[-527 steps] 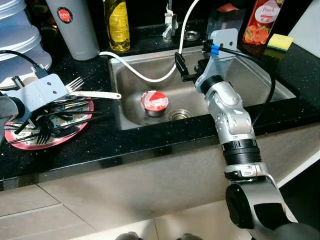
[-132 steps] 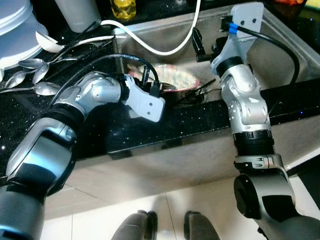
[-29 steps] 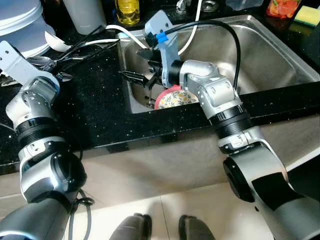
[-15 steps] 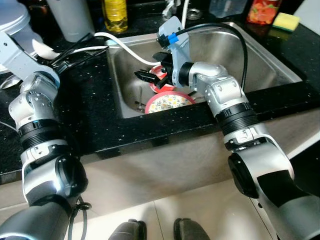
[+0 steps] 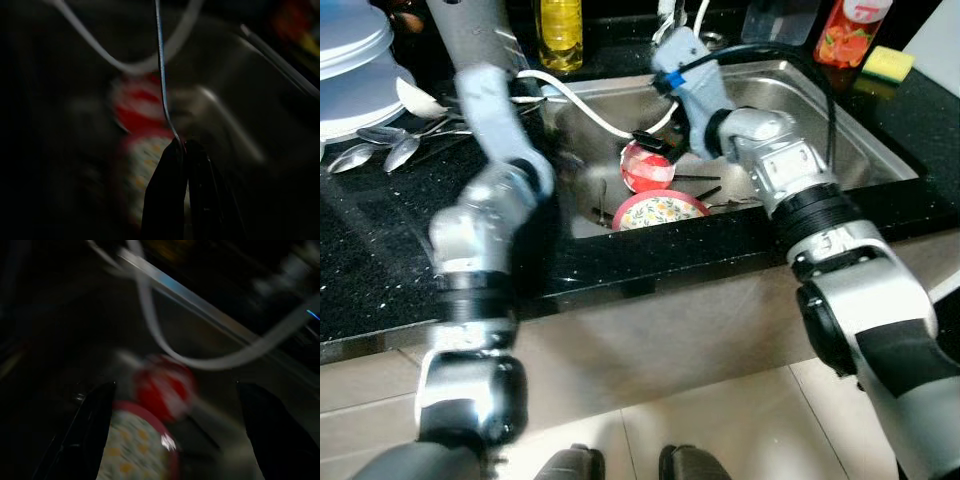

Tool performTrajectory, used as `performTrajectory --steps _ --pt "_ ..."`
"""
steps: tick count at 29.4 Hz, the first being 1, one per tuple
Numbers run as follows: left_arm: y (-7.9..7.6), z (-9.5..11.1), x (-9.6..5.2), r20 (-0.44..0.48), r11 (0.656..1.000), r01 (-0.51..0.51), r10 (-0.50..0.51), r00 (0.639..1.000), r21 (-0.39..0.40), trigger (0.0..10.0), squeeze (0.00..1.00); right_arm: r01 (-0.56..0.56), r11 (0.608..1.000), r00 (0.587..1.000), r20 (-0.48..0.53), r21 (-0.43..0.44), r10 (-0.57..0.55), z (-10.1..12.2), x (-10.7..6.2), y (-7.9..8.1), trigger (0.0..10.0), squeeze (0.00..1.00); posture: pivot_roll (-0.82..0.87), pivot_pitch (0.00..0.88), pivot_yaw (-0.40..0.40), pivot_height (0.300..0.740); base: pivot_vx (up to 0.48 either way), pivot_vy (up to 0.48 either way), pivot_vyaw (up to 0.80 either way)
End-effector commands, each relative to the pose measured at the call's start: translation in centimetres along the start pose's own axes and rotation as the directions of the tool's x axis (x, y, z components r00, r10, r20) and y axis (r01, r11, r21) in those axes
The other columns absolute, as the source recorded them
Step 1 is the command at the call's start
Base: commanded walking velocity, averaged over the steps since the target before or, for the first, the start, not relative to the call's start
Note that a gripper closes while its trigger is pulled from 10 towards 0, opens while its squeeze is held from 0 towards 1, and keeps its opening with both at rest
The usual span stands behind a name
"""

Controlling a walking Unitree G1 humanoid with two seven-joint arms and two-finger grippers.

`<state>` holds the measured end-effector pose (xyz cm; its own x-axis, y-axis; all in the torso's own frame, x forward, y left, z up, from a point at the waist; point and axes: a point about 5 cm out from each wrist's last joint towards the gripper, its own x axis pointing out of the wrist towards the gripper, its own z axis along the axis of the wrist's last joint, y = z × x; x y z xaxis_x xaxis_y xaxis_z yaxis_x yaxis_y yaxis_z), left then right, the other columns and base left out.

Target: Kitchen organization

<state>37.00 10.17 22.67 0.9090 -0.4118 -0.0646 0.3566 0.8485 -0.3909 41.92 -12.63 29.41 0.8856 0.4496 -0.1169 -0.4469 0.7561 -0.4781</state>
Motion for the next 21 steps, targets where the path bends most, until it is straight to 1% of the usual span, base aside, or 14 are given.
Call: performTrajectory --steps 1,3,4,5,6,7,9,12,13,15,17,18,19,21 --pt "-0.8 -1.0 0.4 -0.038 0.999 0.039 -0.039 0.999 -0.003 10.0 0.0 0.051 0.999 0.998 -0.022 -0.016 -0.052 -0.2 -0.2 -0.8 10.0 0.0 0.01 0.027 -0.004 0.74 0.0 0.0 0.0" --pt "-1.4 -1.8 0.9 -0.068 0.998 0.058 -0.058 0.996 0.002 10.0 0.0 0.101 0.995 0.993 -0.06 -0.017 -0.102 -1.0 -0.7 -1.7 10.0 0.0 0.0 0.024 0.0 0.74 0.0 0.0 0.0" --pt "-1.4 -1.8 0.9 -0.068 0.998 0.058 -0.058 0.996 0.002 10.0 0.0 0.101 0.995 0.993 -0.06 -0.017 -0.102 -1.0 -0.7 -1.7 10.0 0.0 0.0 0.024 0.0 0.74 0.0 0.0 0.0" --pt "-1.5 -2.2 1.2 -0.084 0.998 0.06 -0.058 0.995 0.024 10.0 0.11 0.144 0.989 0.984 -0.107 -0.016 -0.145 -2.1 -1.1 -2.6 10.0 0.0 -0.01 0.021 0.01 0.74 0.0 0.0 0.0" --pt "-1.4 -2.0 1.2 -0.059 0.996 0.049 -0.045 0.997 0.069 10.0 0.11 0.158 0.987 0.98 -0.121 -0.013 -0.158 -2.5 -1.3 -2.8 10.0 0.0 -0.01 0.021 0.01 0.74 0.0 0.0 0.0" --pt "-1.2 -1.8 1.3 -0.041 0.996 0.044 -0.041 0.998 0.083 10.0 1.0 0.174 0.985 0.976 -0.128 -0.007 -0.174 -2.7 -1.5 -3.1 10.0 0.0 -0.02 0.022 0.014 0.74 0.0 0.0 0.0" --pt "-1.1 -1.6 1.3 -0.029 0.995 0.042 -0.039 0.999 0.09 10.0 1.0 0.183 0.983 0.975 -0.129 -0.003 -0.182 -2.8 -1.6 -3.3 10.0 0.0 -0.02 0.022 0.014 0.74 0.0 0.0 0.0" --pt "-1.0 -0.3 0.9 0.033 0.996 0.062 -0.065 0.997 0.069 10.0 1.0 0.192 0.981 0.975 -0.11 -0.011 -0.192 -2.5 -1.6 -3.6 10.0 0.0 -0.03 0.007 0.007 0.74 0.0 0.0 0.0" --pt "-1.0 0.1 0.8 0.053 0.996 0.066 -0.069 0.996 0.063 10.0 0.0 0.193 0.981 0.976 -0.102 -0.014 -0.193 -2.4 -1.6 -3.7 10.0 0.0 -0.03 0.007 0.007 0.74 0.0 0.0 0.0" --pt "-0.7 0.8 0.6 0.086 0.996 0.063 -0.068 0.994 0.064 10.0 0.0 0.2 0.98 0.976 -0.087 -0.009 -0.2 -2.0 -1.5 -3.7 10.0 0.0 -0.02 0.002 0.012 0.74 0.0 0.0 0.0" --pt "-0.6 0.9 0.5 0.092 0.996 0.062 -0.067 0.994 0.063 10.0 0.0 0.205 0.979 0.975 -0.084 -0.004 -0.205 -1.9 -1.4 -3.7 10.0 0.0 -0.02 0.002 0.012 0.74 0.0 0.0 0.0" --pt "-0.5 1.1 0.5 0.093 0.996 0.05 -0.058 0.994 0.078 10.0 0.0 0.213 0.977 0.974 -0.078 0.012 -0.211 -1.8 -1.4 -3.7 10.0 0.0 -0.01 0.0 0.01 0.74 0.0 0.0 0.0" --pt "-0.4 1.2 0.4 0.095 0.995 0.057 -0.065 0.993 0.087 10.0 1.0 0.223 0.974 0.973 -0.073 0.039 -0.22 -1.8 -1.4 -3.7 10.0 0.0 -0.01 0.0 0.011 0.74 0.0 0.0 0.0" --pt "0.3 2.1 0.0 0.146 0.995 0.017 -0.032 0.989 0.097 10.0 1.0 0.237 0.966 0.971 -0.054 0.1 -0.232 -1.8 -1.3 -3.7 10.0 0.0 0.0 0.0 0.018 0.74 0.0 0.0 0.0"
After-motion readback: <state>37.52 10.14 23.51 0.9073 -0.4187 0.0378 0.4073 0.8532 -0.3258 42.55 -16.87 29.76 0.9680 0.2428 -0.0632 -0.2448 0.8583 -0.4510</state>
